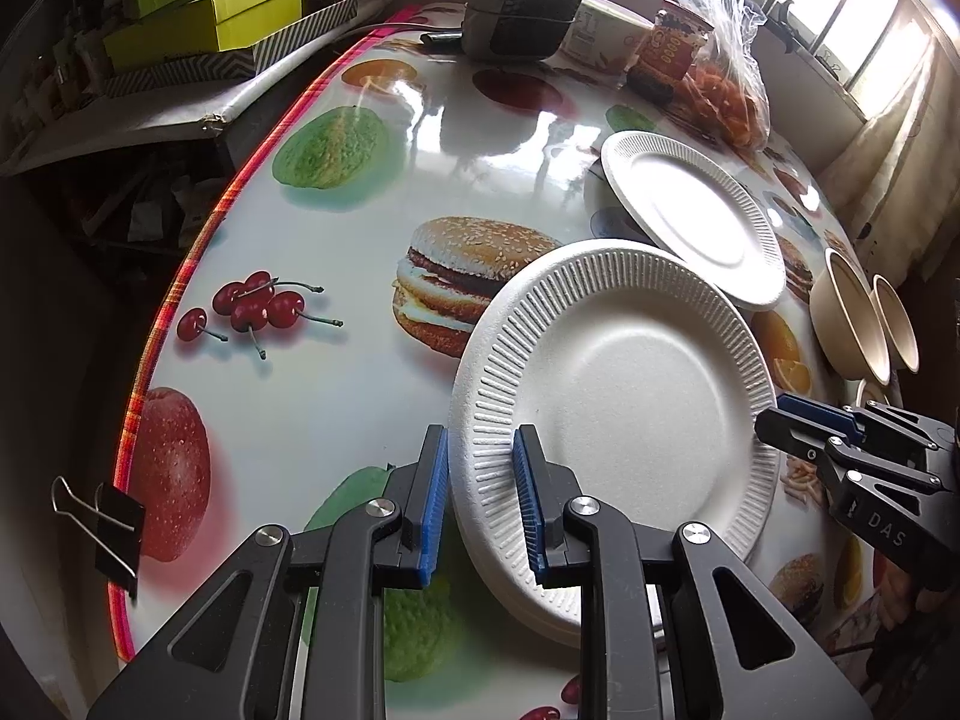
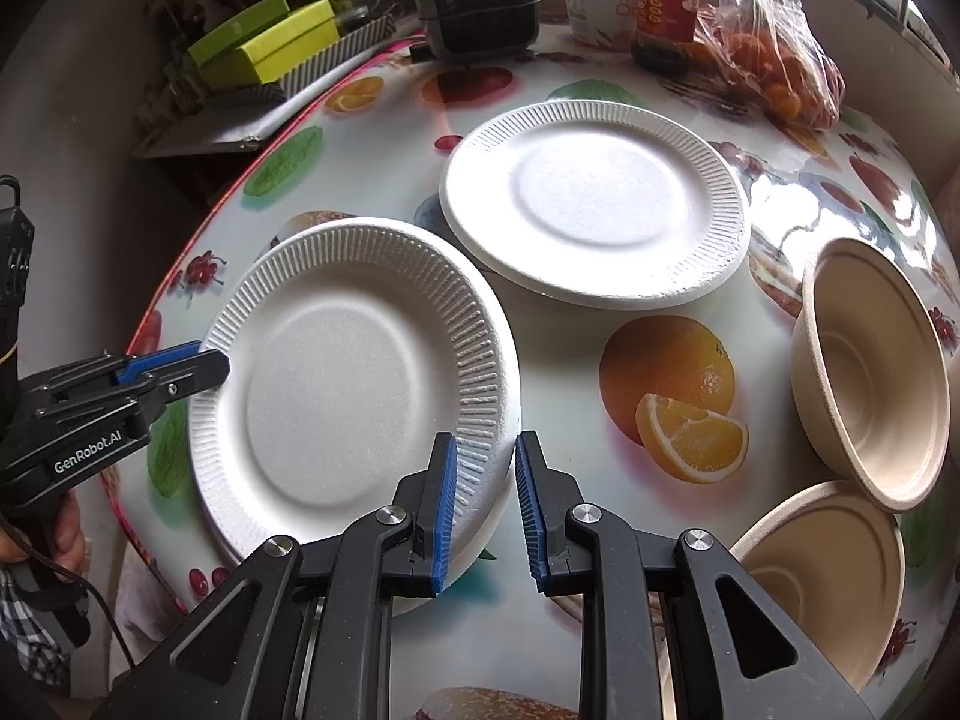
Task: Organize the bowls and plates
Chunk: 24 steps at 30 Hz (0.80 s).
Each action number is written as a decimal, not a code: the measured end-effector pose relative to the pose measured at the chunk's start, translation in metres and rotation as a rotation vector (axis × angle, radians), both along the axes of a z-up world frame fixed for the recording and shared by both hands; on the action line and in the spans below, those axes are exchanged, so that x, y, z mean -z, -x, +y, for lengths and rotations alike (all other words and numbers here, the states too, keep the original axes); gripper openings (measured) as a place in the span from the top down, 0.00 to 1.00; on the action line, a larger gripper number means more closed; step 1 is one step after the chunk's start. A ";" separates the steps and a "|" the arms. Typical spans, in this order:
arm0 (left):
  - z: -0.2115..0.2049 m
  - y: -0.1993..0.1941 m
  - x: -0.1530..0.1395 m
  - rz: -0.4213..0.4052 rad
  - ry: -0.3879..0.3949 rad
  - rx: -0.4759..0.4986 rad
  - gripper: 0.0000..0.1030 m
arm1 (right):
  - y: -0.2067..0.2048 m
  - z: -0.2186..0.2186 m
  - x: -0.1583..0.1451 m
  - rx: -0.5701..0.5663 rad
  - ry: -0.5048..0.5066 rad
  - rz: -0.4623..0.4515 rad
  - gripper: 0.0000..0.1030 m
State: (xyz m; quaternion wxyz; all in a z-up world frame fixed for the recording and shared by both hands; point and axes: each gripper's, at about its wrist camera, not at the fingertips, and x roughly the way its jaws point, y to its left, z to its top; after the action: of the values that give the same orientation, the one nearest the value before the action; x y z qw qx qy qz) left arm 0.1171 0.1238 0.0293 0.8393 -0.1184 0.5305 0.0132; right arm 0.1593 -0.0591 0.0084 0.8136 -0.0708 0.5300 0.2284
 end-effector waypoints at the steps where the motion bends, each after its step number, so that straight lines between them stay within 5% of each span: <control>1: 0.000 0.000 0.000 -0.002 -0.004 0.002 0.78 | 0.000 0.000 0.000 -0.001 0.001 0.000 0.80; 24: 0.001 -0.003 -0.007 -0.018 -0.051 -0.012 0.75 | -0.001 -0.004 -0.008 0.016 -0.004 -0.036 0.67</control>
State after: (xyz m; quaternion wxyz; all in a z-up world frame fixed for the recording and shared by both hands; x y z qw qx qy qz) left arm 0.1196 0.1251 0.0367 0.8467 -0.1004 0.5216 0.0305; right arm 0.1604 -0.0635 0.0165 0.8248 -0.0689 0.5154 0.2218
